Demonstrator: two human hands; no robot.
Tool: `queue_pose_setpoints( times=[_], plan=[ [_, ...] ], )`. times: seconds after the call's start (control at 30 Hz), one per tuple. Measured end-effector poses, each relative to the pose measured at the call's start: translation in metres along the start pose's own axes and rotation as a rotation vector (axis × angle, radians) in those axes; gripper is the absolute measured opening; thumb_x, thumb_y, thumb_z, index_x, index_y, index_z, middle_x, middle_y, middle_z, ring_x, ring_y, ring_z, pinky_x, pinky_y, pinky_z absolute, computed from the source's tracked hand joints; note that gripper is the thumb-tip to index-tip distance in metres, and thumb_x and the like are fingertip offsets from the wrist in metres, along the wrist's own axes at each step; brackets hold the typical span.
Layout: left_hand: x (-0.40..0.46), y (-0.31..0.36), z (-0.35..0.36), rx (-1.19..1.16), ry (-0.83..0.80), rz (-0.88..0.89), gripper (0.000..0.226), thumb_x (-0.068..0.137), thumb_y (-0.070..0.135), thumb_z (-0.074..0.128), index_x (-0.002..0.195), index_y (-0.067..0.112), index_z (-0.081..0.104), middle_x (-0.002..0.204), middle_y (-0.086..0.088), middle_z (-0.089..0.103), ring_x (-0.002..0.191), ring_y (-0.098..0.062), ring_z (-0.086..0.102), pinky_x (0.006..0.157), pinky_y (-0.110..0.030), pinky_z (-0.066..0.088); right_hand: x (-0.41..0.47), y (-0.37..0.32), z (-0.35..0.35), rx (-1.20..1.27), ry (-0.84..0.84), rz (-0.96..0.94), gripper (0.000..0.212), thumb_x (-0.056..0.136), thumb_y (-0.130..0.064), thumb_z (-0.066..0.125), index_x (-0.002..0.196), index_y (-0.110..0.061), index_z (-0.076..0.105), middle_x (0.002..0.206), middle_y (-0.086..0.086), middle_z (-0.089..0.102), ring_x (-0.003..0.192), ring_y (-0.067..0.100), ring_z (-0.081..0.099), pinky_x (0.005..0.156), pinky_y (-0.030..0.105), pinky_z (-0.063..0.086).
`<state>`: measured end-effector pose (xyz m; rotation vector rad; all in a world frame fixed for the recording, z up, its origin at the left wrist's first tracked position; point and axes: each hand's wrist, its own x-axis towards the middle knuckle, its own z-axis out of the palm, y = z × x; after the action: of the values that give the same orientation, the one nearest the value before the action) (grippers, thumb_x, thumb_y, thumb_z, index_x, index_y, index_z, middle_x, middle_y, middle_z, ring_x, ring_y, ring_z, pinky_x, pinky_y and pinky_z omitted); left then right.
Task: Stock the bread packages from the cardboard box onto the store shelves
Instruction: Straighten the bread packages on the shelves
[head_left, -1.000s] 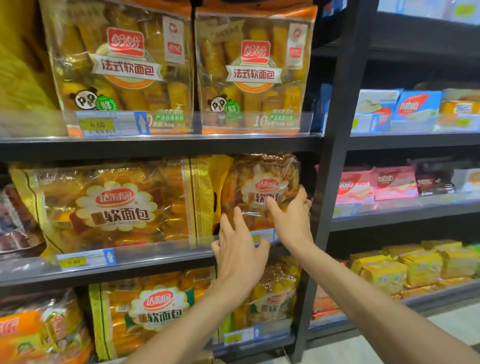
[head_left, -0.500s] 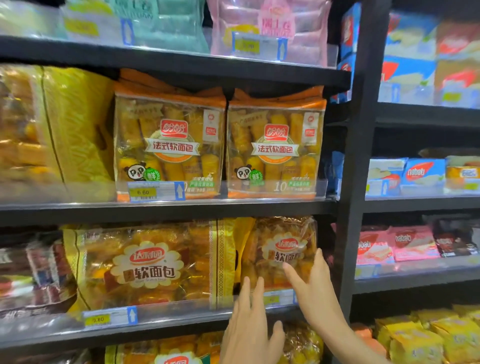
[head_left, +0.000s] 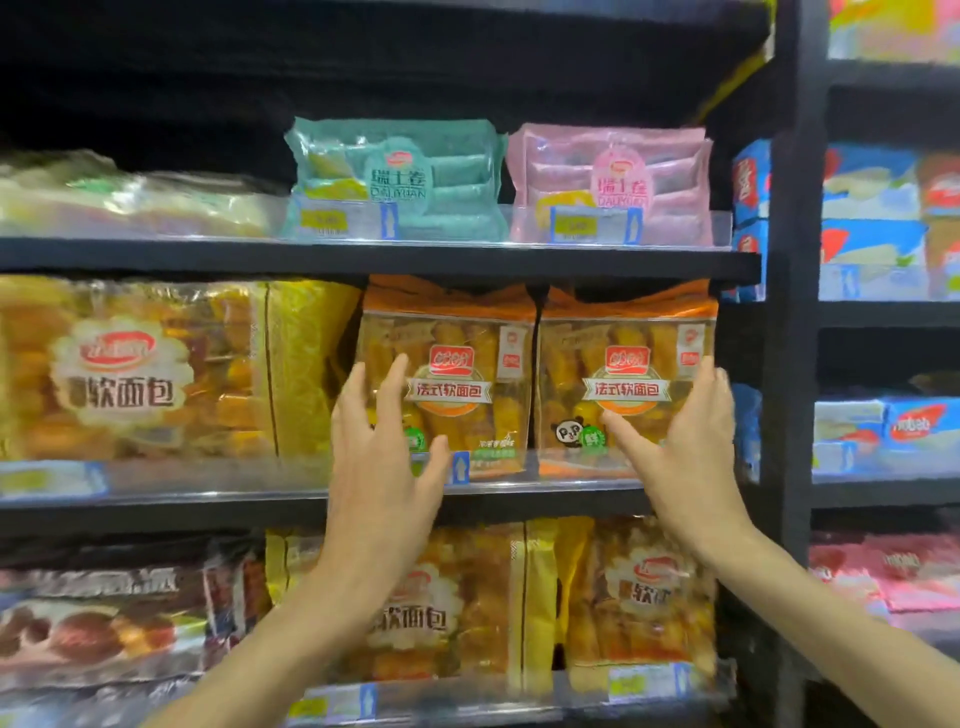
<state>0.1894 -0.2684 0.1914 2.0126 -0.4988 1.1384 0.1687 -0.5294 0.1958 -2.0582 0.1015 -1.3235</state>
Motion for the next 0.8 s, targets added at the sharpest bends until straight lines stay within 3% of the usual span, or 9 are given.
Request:
queue_pose_setpoints(
  times=[0.1,0.2,0.43,0.67,0.73,0.8],
  plan=[
    [0.015,-0.012,0.012,0.144,-0.086,-0.095,0.097,0.096,0.05,0.062,0.162,0.035,-0.006,0.172,-0.008,-0.007,0.16,-0.029,0.002,0.122,-0.048,0.026,0.022,0.005,0.013,-0.068,-0.042,0.13,0.129,0.077,-0.071,0.07,0.165,-0.019,-0.01,0.175,0.009,-0.005,0.161,0.032,-0.004,0.126,0.059,0.01],
    [0.025,-0.015,0.027,0.244,-0.13,-0.182,0.106,0.093,0.061,0.058,0.162,0.025,-0.013,0.172,-0.017,-0.001,0.158,-0.036,0.01,0.119,-0.049,0.033,0.033,0.015,0.016,-0.086,-0.066,0.166,0.133,0.077,-0.07,0.073,0.164,-0.018,-0.012,0.174,0.013,-0.006,0.16,0.037,0.0,0.125,0.062,0.015],
    [0.044,-0.018,0.039,0.317,-0.064,-0.21,0.109,0.088,0.054,0.071,0.162,0.018,0.001,0.162,-0.021,0.02,0.146,-0.038,0.035,0.104,-0.047,0.05,0.041,0.03,0.009,-0.137,-0.178,0.137,0.131,0.072,-0.077,0.066,0.164,-0.025,-0.011,0.173,0.015,0.002,0.158,0.04,0.017,0.122,0.063,0.028],
    [0.049,-0.02,0.045,0.323,-0.021,-0.248,0.105,0.082,0.055,0.077,0.157,0.021,0.012,0.154,-0.021,0.027,0.14,-0.038,0.04,0.102,-0.049,0.052,0.036,0.019,0.02,-0.278,-0.144,0.152,0.136,0.063,-0.088,0.05,0.164,-0.023,-0.013,0.173,0.019,-0.012,0.158,0.046,0.005,0.123,0.063,0.018],
    [0.046,-0.021,0.043,0.328,-0.028,-0.239,0.103,0.083,0.056,0.076,0.158,0.022,0.013,0.155,-0.021,0.024,0.142,-0.039,0.037,0.104,-0.05,0.051,0.032,0.02,0.022,-0.297,-0.073,0.089,0.134,0.066,-0.088,0.05,0.165,-0.023,-0.012,0.173,0.017,-0.014,0.159,0.043,-0.002,0.125,0.062,0.013],
    [0.038,-0.022,0.038,0.353,0.018,-0.12,0.093,0.086,0.052,0.074,0.158,0.025,0.02,0.16,-0.019,0.02,0.148,-0.039,0.03,0.111,-0.056,0.044,0.025,0.019,0.024,-0.317,0.022,-0.076,0.125,0.075,-0.084,0.055,0.166,-0.026,-0.009,0.174,0.013,-0.015,0.16,0.036,-0.01,0.126,0.061,0.007]
  ],
)
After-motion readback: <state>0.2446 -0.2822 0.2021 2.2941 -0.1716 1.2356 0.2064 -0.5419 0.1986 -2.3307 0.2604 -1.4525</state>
